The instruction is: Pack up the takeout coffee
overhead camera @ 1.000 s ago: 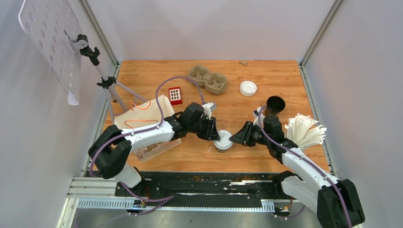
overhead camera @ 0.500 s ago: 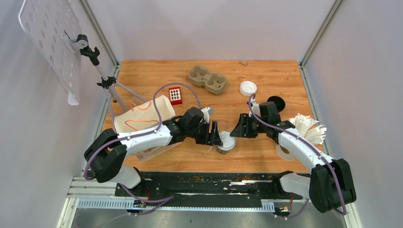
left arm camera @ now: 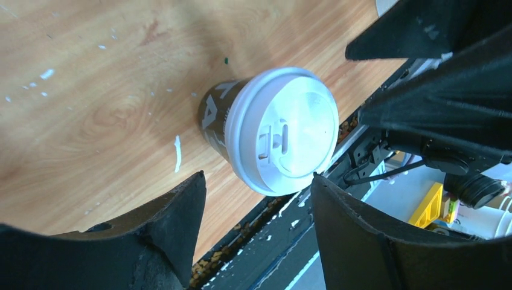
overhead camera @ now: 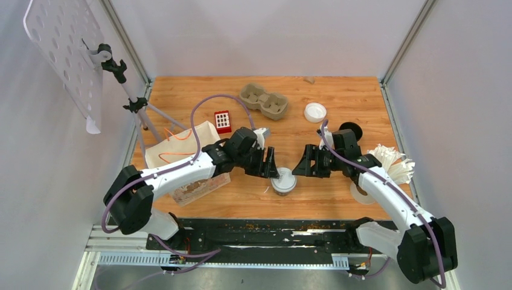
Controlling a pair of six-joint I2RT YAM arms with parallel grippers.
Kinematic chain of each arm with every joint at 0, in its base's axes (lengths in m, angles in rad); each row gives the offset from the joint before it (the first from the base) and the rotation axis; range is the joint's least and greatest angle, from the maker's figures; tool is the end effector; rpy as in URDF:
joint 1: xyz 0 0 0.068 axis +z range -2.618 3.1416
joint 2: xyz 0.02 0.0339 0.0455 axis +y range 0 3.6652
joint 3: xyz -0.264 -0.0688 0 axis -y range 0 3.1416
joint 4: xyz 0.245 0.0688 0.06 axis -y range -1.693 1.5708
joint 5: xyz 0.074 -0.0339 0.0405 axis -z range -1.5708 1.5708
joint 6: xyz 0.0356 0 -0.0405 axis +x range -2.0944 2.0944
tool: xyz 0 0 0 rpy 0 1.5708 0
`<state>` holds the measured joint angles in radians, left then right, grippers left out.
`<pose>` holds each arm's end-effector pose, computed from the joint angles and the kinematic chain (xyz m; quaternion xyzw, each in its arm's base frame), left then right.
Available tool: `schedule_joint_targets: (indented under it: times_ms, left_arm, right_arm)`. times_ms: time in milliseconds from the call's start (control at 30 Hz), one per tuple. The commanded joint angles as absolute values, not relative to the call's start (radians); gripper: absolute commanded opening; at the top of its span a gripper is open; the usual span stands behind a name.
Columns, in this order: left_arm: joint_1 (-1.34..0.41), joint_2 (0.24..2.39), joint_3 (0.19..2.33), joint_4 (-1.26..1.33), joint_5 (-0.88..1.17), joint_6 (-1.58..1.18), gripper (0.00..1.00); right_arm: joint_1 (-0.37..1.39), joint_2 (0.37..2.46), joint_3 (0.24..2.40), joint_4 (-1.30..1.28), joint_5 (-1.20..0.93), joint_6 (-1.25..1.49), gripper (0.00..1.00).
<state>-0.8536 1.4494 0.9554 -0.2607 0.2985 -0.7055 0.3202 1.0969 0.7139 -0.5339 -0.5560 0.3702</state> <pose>0.1964 -0.2412 0.2382 0.1260 0.9008 -0.3729 0.1831 0.1959 0.0848 0.2298 -0.0653 0.9126 0.3491 0.2027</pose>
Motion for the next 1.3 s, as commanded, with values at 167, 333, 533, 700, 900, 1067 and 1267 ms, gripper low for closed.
schedule_joint_targets:
  times_ms: [167, 333, 533, 700, 900, 1067, 1267]
  left_arm:
    - [-0.820, 1.507, 1.086, -0.340, 0.316, -0.539, 0.65]
    - [-0.807, 1.547, 1.091, -0.313, 0.354, -0.518, 0.61]
    - [-0.802, 1.579, 1.090, -0.307, 0.409, -0.518, 0.53]
    - [-0.804, 1.567, 1.042, -0.312, 0.433, -0.549, 0.42]
    - [-0.812, 1.480, 0.923, -0.221, 0.443, -0.649, 0.39]
    - [-0.840, 1.452, 0.878, -0.162, 0.447, -0.704, 0.40]
    - [-0.841, 1.448, 0.925, -0.207, 0.405, -0.671, 0.52]
  right_arm:
    - [0.402, 1.024, 0.637, -0.404, -0.516, 0.575, 0.71]
    - [0.443, 1.050, 0.614, -0.343, -0.496, 0.619, 0.62]
    - [0.457, 1.105, 0.590, -0.316, -0.482, 0.600, 0.54]
    - [0.436, 1.145, 0.638, -0.378, -0.475, 0.440, 0.47]
    - [0.390, 1.227, 0.730, -0.470, -0.530, 0.242, 0.45]
    - [0.365, 1.282, 0.790, -0.502, -0.595, 0.159, 0.48]
    - [0.366, 1.230, 0.814, -0.546, -0.582, 0.205, 0.55]
